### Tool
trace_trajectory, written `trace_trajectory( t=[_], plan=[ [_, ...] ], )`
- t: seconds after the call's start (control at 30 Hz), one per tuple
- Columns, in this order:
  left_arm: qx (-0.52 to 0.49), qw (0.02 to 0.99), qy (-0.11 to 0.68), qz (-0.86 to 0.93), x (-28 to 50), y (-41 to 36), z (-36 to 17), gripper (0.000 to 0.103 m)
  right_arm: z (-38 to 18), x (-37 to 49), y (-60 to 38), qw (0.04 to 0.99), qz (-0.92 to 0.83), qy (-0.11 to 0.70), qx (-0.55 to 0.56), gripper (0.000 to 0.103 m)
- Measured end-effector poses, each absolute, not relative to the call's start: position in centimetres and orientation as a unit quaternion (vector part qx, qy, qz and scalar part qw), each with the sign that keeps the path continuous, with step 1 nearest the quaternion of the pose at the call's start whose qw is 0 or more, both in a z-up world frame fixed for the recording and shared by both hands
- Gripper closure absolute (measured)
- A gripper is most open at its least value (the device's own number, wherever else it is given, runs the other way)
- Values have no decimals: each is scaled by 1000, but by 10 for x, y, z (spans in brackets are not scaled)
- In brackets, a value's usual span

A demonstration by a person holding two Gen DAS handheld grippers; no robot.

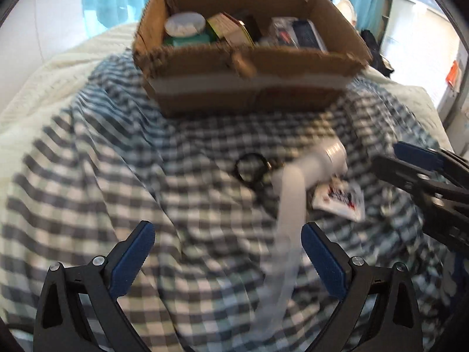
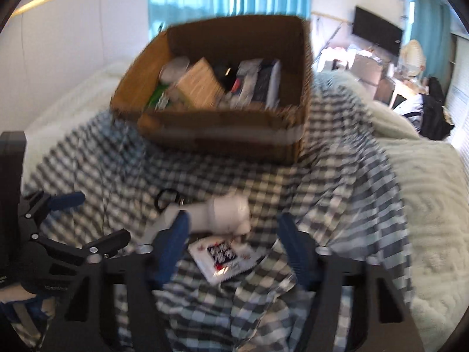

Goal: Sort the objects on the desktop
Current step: 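Lower the left gripper to the white comb while the right lowers to the white sachet, then grasp the white comb with the left gripper while the right grasps the red-printed sachet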

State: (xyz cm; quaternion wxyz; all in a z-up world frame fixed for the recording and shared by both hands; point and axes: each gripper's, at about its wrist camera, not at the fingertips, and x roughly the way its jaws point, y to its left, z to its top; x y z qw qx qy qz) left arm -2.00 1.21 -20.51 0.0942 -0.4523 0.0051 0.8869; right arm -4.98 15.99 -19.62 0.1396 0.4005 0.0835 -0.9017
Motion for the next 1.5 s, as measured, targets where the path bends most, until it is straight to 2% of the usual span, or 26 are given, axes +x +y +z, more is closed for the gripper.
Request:
trace_trajectory(
  t=[0.13, 0.17, 0.23, 0.4, 0.53, 0.6, 0.63, 0.7, 0.73, 0.93, 0.97, 1.1, 1.13, 1.27, 1.5],
  plan=[
    [-475, 122, 19, 871, -14, 21, -222, 8, -217, -57, 155, 155, -881, 94, 438, 56],
    [-485, 126, 21, 865, -17, 25, -226, 16, -223, -60, 154, 155, -874, 99, 450, 56],
    [-498, 134, 11, 857, -21, 28, -229, 24, -239, -65, 152, 141, -858, 114, 480, 56],
    [-496, 146, 31, 856, -23, 41, -233, 24, -257, -68, 143, 162, -832, 133, 514, 56],
    [-511, 153, 28, 845, -31, 46, -253, 27, -275, -78, 139, 141, -823, 151, 529, 54],
    [-510, 148, 21, 847, -33, 45, -257, 34, -276, -79, 138, 141, -825, 153, 525, 54],
    [-505, 150, 20, 850, -32, 45, -255, 45, -276, -78, 138, 143, -827, 153, 522, 54],
    [-498, 152, 22, 853, -29, 47, -252, 54, -274, -78, 139, 147, -829, 148, 519, 64],
    [-495, 154, 21, 855, -28, 47, -250, 61, -273, -78, 141, 148, -830, 141, 519, 65],
    [-479, 159, 21, 863, -18, 45, -238, 74, -263, -72, 151, 153, -837, 108, 514, 88],
    [-475, 161, 21, 865, -15, 42, -234, 78, -260, -70, 152, 156, -838, 103, 512, 96],
    [-471, 162, 8, 867, -11, 29, -227, 85, -258, -68, 159, 152, -839, 81, 516, 99],
    [-468, 160, 9, 869, -8, 28, -225, 90, -258, -68, 162, 148, -839, 70, 519, 99],
    [-445, 165, 28, 880, -1, 32, -213, 99, -246, -58, 166, 149, -849, 35, 505, 99],
    [-448, 181, 27, 875, 1, 37, -211, 100, -221, -49, 174, 142, -868, 3, 476, 100]
  ],
)
